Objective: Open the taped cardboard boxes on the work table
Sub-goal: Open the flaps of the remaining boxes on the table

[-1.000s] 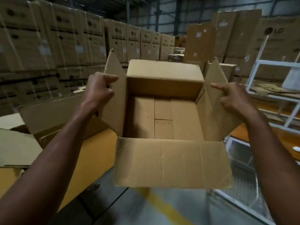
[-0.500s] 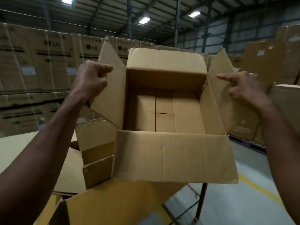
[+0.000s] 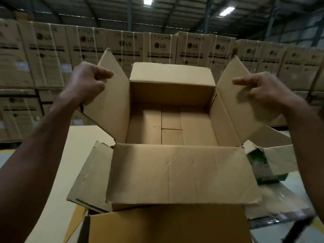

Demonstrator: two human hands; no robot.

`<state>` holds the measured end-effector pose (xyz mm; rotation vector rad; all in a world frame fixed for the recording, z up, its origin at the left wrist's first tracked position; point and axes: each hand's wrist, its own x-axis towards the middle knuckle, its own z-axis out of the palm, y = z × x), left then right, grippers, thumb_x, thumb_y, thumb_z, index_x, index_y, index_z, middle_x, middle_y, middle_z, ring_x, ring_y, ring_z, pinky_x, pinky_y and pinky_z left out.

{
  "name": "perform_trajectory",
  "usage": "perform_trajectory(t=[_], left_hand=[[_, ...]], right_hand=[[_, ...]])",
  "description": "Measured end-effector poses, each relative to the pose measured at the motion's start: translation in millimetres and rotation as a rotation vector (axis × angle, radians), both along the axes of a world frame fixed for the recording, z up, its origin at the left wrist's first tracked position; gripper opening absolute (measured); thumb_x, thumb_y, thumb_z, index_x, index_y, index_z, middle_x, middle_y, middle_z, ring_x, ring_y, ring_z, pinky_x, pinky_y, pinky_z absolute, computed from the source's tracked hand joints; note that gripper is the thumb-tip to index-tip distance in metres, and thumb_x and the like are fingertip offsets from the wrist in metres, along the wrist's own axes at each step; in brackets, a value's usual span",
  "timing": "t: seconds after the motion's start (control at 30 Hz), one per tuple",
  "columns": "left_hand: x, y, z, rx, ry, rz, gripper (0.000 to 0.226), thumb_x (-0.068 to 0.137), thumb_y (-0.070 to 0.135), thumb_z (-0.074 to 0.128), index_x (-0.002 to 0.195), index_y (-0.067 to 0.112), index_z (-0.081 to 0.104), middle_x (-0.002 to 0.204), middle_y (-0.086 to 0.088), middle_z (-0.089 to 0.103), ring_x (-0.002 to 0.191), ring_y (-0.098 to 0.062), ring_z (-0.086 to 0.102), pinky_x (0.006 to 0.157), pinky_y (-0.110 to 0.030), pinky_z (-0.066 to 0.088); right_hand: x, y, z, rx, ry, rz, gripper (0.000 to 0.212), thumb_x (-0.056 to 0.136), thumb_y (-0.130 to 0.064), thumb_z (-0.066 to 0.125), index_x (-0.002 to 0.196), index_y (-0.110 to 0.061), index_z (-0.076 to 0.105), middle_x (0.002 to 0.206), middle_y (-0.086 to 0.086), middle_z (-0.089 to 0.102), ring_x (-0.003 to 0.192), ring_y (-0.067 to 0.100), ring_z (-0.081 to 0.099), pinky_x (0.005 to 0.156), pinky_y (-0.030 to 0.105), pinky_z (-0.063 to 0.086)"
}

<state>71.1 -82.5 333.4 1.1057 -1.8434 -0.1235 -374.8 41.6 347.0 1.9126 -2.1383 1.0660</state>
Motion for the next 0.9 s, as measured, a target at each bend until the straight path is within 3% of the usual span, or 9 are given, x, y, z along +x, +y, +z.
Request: perform_trajectory(t=[0.07,0.23,0.43,0.53,0.67,0.8,0.9], left_hand=[[-4.6,-9.9,-5.2,0.041,-0.031,0.050,0.044,0.095,-0.005,0.057,0.134,0.014,0.061,0.141,-0.003,0.059,0.119,-0.005,0.054,0.072,-0.013,0.046],[-15.3,-35.4,-29.4,0.200,-0.074,0.173,0.043,0.094,-0.005,0.058,0.131,0.016,0.065,0.137,-0.005,0.062,0.113,-0.010,0.058,0.068,-0.016,0.046],[-25.3,-49.9,-82.7,0.352,-0.106,0.300,0.045,0.091,-0.007,0.058,0.127,0.018,0.067,0.132,-0.005,0.065,0.120,-0.015,0.057,0.098,-0.032,0.047],[-31.3,-52.3,-114.0,0.443,-0.130,0.312,0.047,0.090,-0.014,0.054,0.129,0.010,0.067,0.129,-0.005,0.066,0.112,-0.011,0.057,0.094,-0.026,0.043],[-29.2,-59.6,-143.1,0.513,-0.165,0.339,0.049,0.090,-0.013,0.055,0.129,0.013,0.068,0.126,-0.004,0.068,0.112,-0.015,0.060,0.097,-0.032,0.048],[-22.9,-66.5,-160.1,0.520,-0.156,0.316,0.047,0.090,-0.012,0.055,0.128,0.013,0.069,0.122,-0.003,0.070,0.104,-0.012,0.059,0.090,-0.029,0.046],[-16.7,-69.6,-176.6,0.519,-0.154,0.282,0.048,0.088,-0.012,0.054,0.126,0.014,0.070,0.120,-0.002,0.071,0.109,-0.013,0.061,0.090,-0.025,0.043]], right_hand=[[-6.1,-30.8,-7.0,0.054,-0.038,0.050,0.058,0.094,0.000,0.055,0.141,-0.035,0.054,0.153,0.007,0.041,0.118,0.027,0.048,0.097,0.053,0.048],[-25.9,-90.5,-42.2,0.200,-0.108,0.137,0.062,0.091,0.004,0.055,0.142,-0.031,0.054,0.153,0.001,0.044,0.126,0.026,0.049,0.103,0.051,0.046],[-43.5,-134.5,-95.3,0.346,-0.117,0.195,0.064,0.092,0.006,0.051,0.145,-0.030,0.052,0.156,0.002,0.041,0.131,0.027,0.046,0.105,0.049,0.042],[-43.6,-146.8,-117.5,0.406,-0.131,0.212,0.064,0.093,0.008,0.050,0.145,-0.030,0.052,0.157,0.004,0.040,0.134,0.029,0.044,0.108,0.049,0.040],[-44.2,-159.1,-147.8,0.466,-0.179,0.235,0.067,0.090,0.014,0.050,0.144,-0.024,0.054,0.155,0.000,0.044,0.143,0.025,0.039,0.116,0.047,0.034],[-40.7,-162.1,-178.0,0.512,-0.168,0.214,0.065,0.091,0.010,0.051,0.143,-0.028,0.053,0.155,0.002,0.044,0.140,0.028,0.041,0.112,0.050,0.039],[-32.5,-159.8,-193.9,0.554,-0.127,0.234,0.062,0.094,0.010,0.050,0.146,-0.024,0.051,0.155,0.005,0.044,0.140,0.028,0.042,0.108,0.041,0.042]])
